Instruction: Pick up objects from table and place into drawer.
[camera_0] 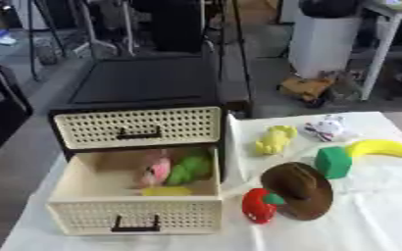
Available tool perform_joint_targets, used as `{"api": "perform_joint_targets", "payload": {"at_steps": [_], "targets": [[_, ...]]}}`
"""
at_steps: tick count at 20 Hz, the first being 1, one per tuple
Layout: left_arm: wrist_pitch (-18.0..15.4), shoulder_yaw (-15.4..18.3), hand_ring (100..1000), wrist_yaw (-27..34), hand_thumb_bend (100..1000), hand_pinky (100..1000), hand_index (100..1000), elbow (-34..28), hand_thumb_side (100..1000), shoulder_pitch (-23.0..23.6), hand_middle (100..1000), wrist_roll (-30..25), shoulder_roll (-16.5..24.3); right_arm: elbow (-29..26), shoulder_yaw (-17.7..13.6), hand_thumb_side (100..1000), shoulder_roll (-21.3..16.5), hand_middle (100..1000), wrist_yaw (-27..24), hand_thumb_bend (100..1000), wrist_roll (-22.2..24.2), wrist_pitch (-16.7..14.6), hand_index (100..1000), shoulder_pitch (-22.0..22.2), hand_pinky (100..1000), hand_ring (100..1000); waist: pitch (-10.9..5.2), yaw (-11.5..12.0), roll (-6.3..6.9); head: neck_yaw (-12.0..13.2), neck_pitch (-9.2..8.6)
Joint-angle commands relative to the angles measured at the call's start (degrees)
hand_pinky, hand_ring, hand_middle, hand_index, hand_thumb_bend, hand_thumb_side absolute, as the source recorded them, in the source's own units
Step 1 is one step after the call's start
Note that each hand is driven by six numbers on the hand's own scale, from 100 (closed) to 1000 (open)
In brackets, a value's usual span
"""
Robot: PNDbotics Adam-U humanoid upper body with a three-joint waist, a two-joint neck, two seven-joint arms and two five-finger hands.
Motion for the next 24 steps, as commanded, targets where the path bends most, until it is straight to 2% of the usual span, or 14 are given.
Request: {"api": "perform_joint_targets", "payload": {"at_steps": [1,11,18,24], "targets": [[-0.4,1.3,315,1.2,100,180,911,-1.0,897,-0.3,401,-0.6,1.9,-0.9,-0.6,1000,-2.2,641,0.6,314,0.0,-0.1,787,-0.5,703,773,-0.51,0.1,0.03,0.2,0.16],[-2.1,1.6,248,0.4,100,113,898,-1.0,896,1.0,327,-6.9,2.0,-0.9,-0.1,1000,-3.1,636,1.4,363,0.3,-0.7,790,-0.4,705,772,0.09,0.0,0.36,-0.3,1.0],[-6.6,1.7,243,-0.7,100,106,885,-1.0,916,2.3,314,-10.4,1.7,-0.9,0.1,1000,-5.1,637,2.9,381,0.1,-2.0,793,0.1,707,773,0.97,-0.2,0.54,-0.7,2.4],[-8.4,2.5,247,-0.3,100,117,876,-1.0,918,3.9,314,-10.6,1.2,-0.9,0.5,1000,-7.4,643,5.1,360,-0.6,-2.6,805,0.5,716,779,1.7,-0.2,0.64,-1.0,3.54]]}}
